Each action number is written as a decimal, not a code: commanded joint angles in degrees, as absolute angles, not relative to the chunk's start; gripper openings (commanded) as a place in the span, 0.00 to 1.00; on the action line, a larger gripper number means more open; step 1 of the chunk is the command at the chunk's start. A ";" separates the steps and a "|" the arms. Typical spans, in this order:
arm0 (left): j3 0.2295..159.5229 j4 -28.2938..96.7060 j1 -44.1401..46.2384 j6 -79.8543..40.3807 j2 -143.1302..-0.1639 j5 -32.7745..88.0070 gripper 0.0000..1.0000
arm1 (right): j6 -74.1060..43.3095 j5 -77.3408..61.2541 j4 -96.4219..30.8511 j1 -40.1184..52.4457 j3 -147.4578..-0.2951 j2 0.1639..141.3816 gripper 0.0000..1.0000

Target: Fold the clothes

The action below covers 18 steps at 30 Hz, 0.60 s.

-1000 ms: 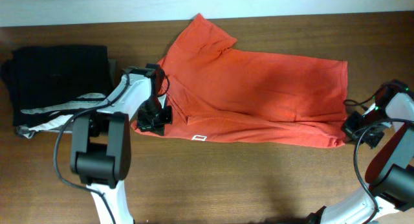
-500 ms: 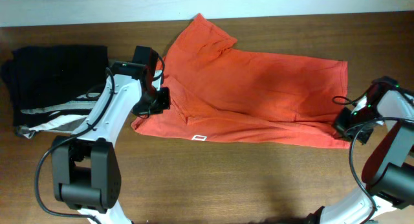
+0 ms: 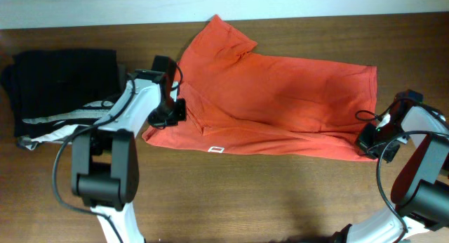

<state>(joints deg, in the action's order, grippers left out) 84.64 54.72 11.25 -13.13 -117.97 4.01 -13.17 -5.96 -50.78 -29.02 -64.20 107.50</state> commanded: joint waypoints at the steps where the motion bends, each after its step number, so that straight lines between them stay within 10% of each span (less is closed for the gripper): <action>1: 85.10 55.09 11.57 -13.74 -120.70 3.18 0.01 | -14.11 2.70 -49.52 -30.17 -62.19 109.23 0.04; 18: 85.10 65.23 11.64 -16.49 -121.97 3.68 0.01 | -15.49 -1.32 -50.17 -36.40 -66.70 109.23 0.04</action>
<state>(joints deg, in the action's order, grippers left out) 84.68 64.71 11.51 -15.68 -121.10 4.03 -14.83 -4.78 -49.89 -35.68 -65.04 107.66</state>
